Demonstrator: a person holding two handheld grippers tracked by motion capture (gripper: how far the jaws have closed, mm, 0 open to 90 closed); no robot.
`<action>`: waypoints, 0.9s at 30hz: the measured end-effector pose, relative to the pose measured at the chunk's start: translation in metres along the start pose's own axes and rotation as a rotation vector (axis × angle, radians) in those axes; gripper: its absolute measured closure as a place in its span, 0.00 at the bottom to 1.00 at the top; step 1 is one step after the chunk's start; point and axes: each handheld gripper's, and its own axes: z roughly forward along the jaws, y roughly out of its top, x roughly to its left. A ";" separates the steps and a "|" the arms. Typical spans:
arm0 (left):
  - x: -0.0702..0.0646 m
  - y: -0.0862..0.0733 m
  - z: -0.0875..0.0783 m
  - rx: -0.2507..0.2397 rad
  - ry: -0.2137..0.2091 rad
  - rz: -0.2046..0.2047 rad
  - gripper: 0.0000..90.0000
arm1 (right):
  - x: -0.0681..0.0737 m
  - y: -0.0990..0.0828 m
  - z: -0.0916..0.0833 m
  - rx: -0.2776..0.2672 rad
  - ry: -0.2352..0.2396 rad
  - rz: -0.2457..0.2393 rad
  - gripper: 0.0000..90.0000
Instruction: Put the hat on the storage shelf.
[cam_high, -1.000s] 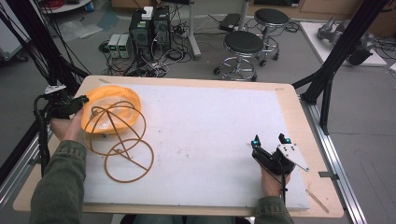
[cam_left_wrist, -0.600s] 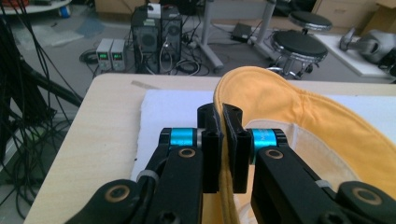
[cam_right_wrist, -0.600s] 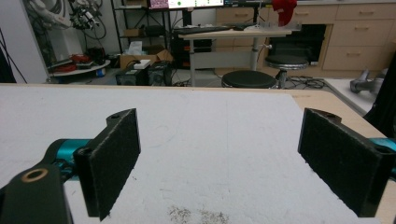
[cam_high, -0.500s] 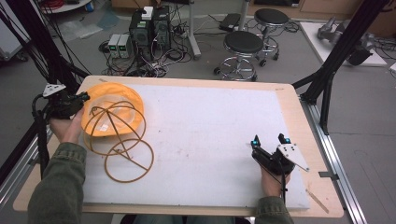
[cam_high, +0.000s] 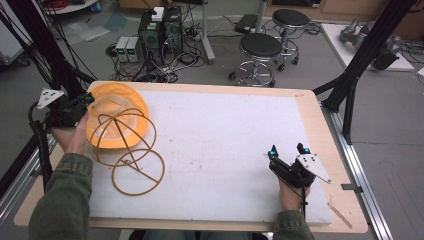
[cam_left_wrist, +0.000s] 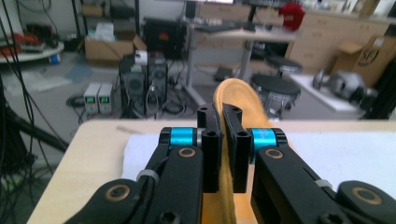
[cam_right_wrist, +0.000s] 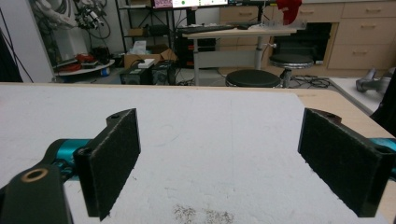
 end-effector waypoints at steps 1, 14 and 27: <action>0.000 0.000 -0.002 -0.018 0.000 0.002 0.96 | 0.000 0.000 0.000 -0.002 0.004 -0.001 0.13; -0.008 0.009 -0.020 -0.190 -0.051 0.054 0.96 | 0.000 0.000 0.001 -0.003 0.011 0.003 0.13; -0.025 0.035 -0.038 -0.308 -0.138 0.104 0.96 | -0.001 0.000 0.001 -0.008 -0.001 0.006 0.13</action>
